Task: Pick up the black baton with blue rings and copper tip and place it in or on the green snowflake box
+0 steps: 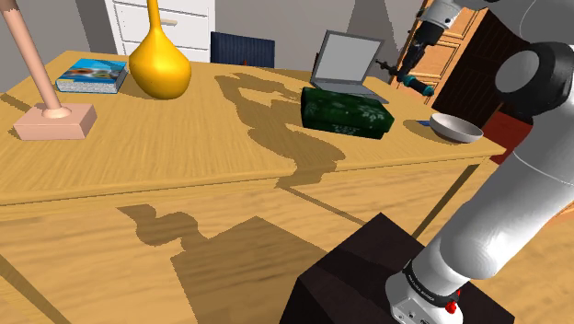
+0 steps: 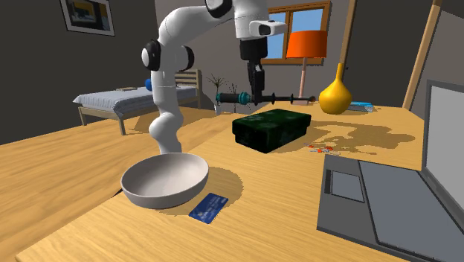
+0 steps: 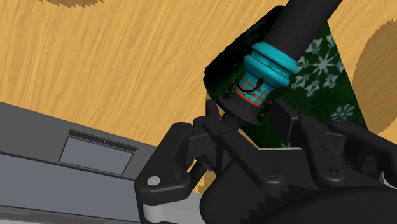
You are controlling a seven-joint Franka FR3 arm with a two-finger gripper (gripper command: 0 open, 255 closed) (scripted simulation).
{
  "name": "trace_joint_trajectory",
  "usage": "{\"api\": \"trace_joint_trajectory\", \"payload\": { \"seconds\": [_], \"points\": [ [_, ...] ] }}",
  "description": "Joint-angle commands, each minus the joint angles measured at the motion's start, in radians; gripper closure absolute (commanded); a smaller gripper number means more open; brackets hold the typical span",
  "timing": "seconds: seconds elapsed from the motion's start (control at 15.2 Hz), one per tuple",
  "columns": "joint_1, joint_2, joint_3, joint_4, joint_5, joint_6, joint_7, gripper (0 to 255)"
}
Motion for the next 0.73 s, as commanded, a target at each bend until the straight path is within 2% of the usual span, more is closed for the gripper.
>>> {"api": "trace_joint_trajectory", "payload": {
  "seconds": [0.0,0.66],
  "points": [
    [0.041,-0.052,0.039,-0.049,-0.033,0.025,0.072,255],
    [0.158,-0.155,0.215,-0.157,-0.081,0.098,0.354,255]
  ]
}}
